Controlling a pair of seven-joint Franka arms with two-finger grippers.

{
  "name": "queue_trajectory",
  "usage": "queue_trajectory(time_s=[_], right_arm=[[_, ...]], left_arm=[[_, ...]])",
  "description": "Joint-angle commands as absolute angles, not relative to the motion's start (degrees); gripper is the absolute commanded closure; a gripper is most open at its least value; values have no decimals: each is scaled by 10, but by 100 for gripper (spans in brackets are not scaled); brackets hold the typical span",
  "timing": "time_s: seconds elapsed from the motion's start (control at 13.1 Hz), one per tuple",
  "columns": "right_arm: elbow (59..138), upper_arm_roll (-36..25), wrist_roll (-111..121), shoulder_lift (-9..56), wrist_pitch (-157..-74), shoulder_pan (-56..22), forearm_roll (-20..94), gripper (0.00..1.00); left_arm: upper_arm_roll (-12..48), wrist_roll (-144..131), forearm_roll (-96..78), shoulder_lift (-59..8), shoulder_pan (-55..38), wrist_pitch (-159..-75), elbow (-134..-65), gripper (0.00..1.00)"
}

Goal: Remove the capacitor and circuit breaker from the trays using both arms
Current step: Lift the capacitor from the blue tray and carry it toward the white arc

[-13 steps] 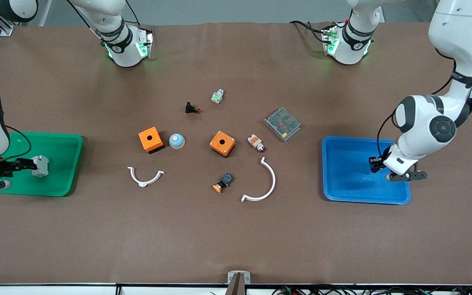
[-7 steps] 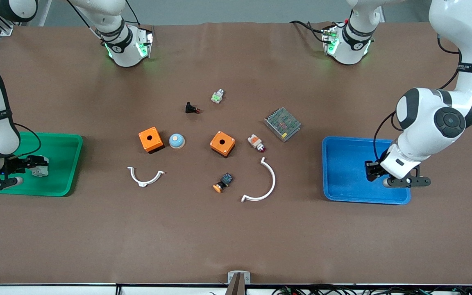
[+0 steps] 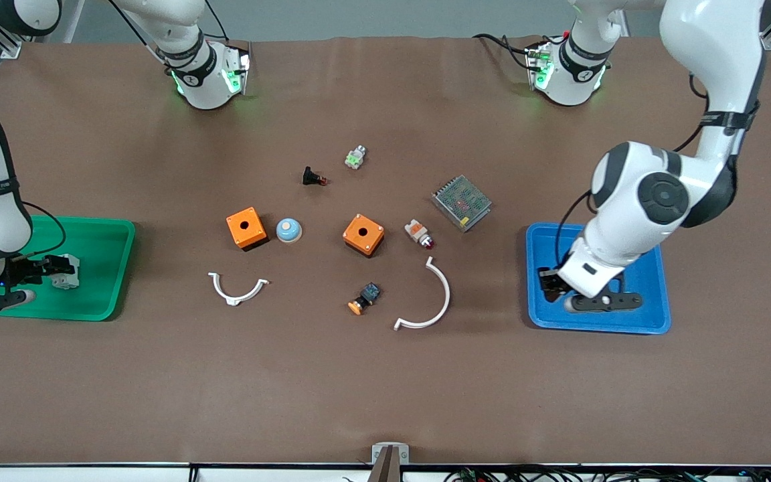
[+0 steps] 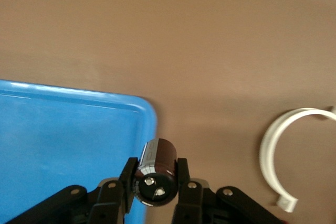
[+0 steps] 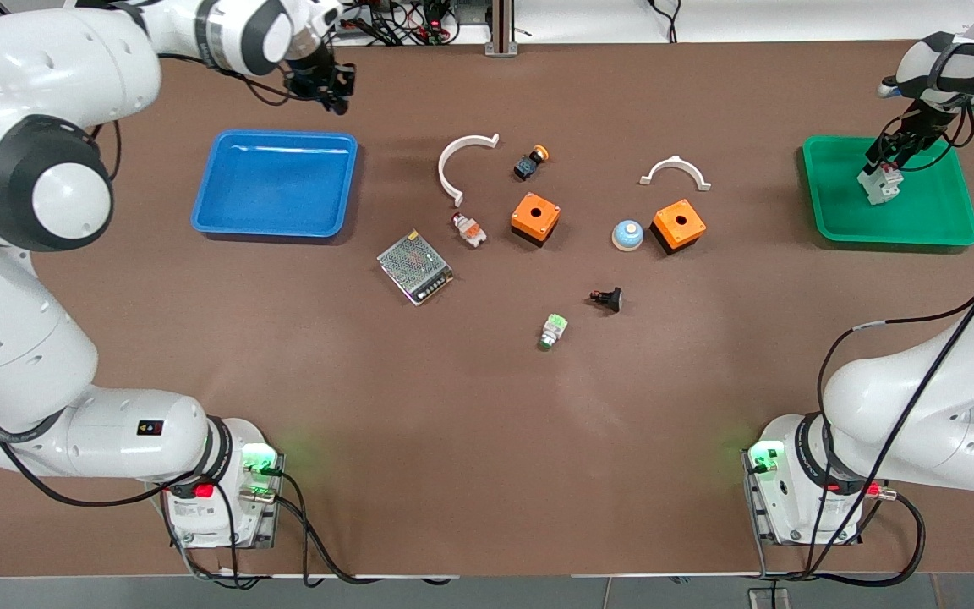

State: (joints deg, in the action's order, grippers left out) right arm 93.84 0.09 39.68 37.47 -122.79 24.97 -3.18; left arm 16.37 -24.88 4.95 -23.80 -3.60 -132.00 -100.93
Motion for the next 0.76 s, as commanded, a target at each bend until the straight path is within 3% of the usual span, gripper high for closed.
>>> queue_trajectory(time_s=[0.0, 0.46, 0.69], right_arm=[[949, 10, 404, 359, -1219, 262, -34, 18], [947, 9, 405, 359, -1216, 266, -50, 20], [947, 10, 405, 359, -1216, 266, -50, 35]], left_arm=[[163, -307, 54, -285, -91, -1308, -955, 100], [152, -449, 57, -379, -206, -1308, -875, 100], [128, -499, 77, -415, -254, -1310, -848, 100]])
